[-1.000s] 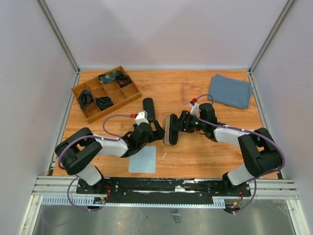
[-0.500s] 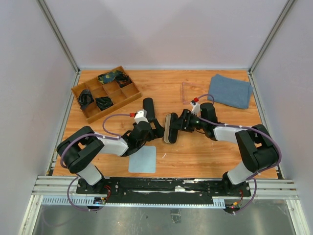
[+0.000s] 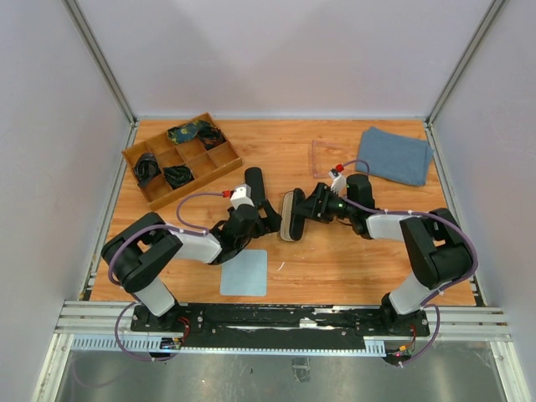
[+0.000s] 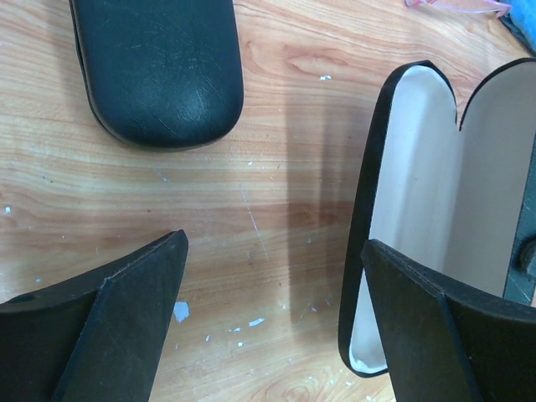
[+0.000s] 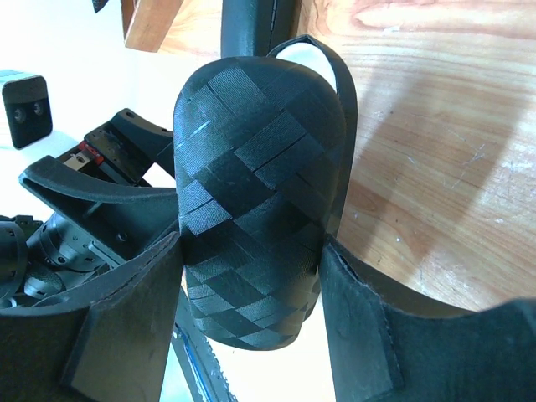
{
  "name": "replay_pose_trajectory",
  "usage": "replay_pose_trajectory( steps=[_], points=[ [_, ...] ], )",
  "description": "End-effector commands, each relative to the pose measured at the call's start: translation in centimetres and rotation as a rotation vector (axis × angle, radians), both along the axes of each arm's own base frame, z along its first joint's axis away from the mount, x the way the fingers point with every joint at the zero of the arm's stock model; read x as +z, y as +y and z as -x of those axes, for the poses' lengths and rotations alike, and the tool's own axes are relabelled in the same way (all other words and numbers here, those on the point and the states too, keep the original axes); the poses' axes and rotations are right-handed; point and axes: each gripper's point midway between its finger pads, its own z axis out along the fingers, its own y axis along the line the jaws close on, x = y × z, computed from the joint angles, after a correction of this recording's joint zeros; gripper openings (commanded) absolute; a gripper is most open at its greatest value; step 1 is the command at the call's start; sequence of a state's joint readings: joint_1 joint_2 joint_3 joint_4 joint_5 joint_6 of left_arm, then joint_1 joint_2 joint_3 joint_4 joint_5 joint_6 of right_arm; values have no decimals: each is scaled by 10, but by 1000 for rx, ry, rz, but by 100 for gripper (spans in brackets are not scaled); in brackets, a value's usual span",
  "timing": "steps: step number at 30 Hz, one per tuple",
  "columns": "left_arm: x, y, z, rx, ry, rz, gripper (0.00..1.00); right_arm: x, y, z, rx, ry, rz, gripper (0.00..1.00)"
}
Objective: Organize the sunglasses
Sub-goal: Open the sunglasses case at the center of the board.
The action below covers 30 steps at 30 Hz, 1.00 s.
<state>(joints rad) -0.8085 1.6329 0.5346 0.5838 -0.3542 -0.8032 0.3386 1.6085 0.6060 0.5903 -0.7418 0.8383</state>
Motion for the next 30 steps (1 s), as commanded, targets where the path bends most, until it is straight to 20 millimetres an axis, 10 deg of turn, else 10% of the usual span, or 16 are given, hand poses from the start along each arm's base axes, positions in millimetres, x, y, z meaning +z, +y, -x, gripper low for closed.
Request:
replay_pose_trajectory(
  steps=[1,12,23,30],
  points=[
    [-55,27,23,-17,148,-171,95,35,12,11,113,-51,-134,1],
    [-54,27,24,-20,154,-164,94,29,7,9,100,-43,-113,1],
    [7,36,21,3,41,-119,95,9,3,3,117,-7,-53,1],
    [23,46,28,13,5,-92,95,-6,-2,-5,107,33,-43,36]
  ],
)
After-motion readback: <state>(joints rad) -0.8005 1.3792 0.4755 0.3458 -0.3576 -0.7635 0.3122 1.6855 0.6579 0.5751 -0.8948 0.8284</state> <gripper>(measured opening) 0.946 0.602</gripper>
